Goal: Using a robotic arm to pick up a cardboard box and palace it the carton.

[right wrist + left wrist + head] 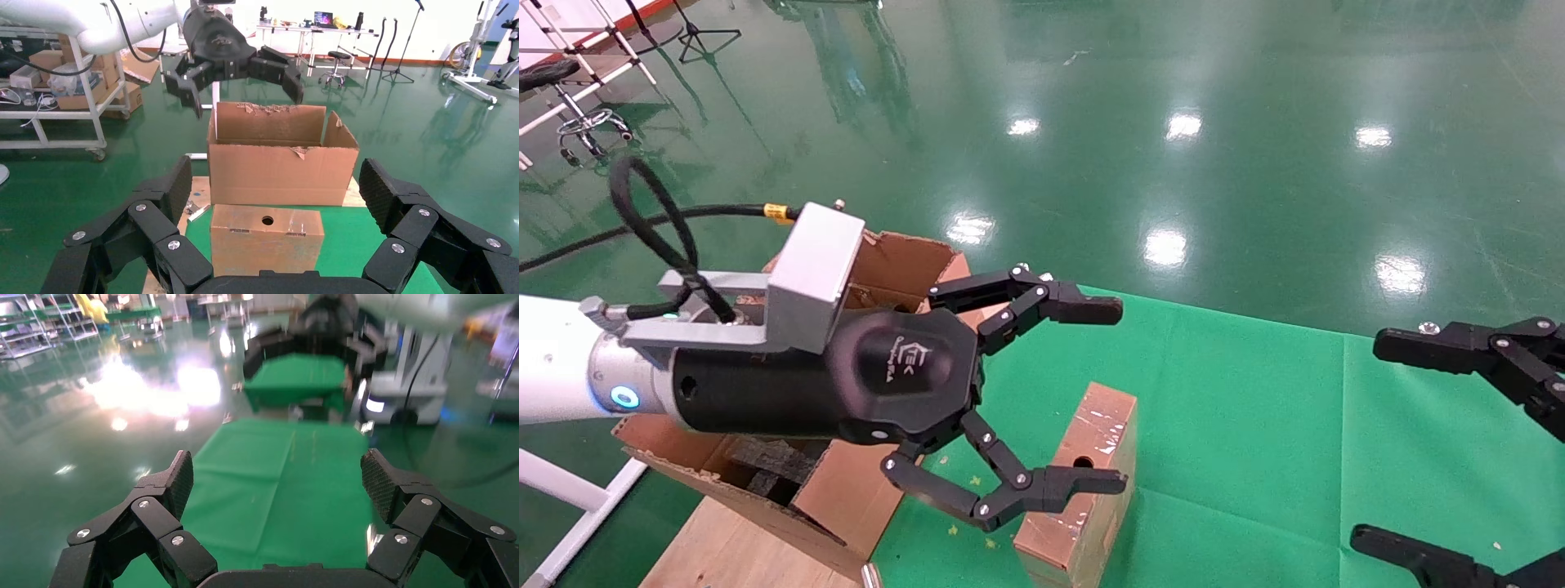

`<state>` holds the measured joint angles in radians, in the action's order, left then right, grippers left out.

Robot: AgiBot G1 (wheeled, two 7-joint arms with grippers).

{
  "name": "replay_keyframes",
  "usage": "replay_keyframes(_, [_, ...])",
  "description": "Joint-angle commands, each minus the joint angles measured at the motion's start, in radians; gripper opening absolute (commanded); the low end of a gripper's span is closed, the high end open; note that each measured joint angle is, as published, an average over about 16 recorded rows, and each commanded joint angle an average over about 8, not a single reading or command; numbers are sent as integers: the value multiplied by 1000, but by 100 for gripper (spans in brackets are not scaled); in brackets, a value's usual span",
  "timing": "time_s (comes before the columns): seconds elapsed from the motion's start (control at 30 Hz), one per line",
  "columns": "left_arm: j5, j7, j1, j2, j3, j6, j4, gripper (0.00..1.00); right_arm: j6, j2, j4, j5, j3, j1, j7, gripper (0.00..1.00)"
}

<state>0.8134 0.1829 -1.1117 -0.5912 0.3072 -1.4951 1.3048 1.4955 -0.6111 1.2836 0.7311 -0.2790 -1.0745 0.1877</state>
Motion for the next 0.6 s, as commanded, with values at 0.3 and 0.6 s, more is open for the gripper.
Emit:
replay_keyframes(0.3, [221, 9, -117, 25, 74, -23, 38, 100, 0, 0, -1, 0, 0, 0, 0, 0])
replay_keyframes(0.6, [325, 91, -200, 16, 116, -16, 27, 100, 0, 0, -1, 0, -1, 0, 0, 0])
